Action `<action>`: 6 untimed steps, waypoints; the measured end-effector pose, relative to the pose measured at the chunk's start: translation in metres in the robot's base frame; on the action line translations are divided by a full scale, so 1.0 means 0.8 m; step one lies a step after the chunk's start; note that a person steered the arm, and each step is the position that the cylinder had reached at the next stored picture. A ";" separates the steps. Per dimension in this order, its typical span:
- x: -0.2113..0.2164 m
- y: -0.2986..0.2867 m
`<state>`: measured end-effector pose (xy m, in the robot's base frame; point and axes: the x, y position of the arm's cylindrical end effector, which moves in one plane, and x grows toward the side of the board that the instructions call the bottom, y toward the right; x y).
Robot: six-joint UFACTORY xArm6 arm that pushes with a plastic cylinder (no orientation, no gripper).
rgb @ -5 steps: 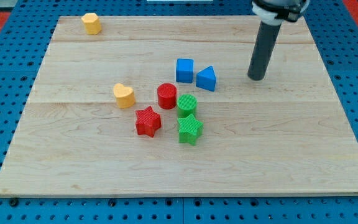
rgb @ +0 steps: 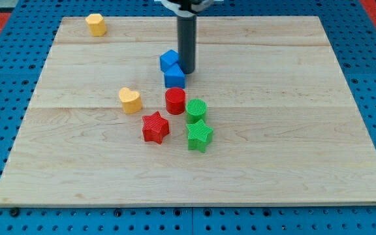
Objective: Separate the blue blocks
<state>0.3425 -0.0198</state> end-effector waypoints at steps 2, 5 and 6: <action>-0.053 -0.113; -0.059 0.022; 0.028 0.119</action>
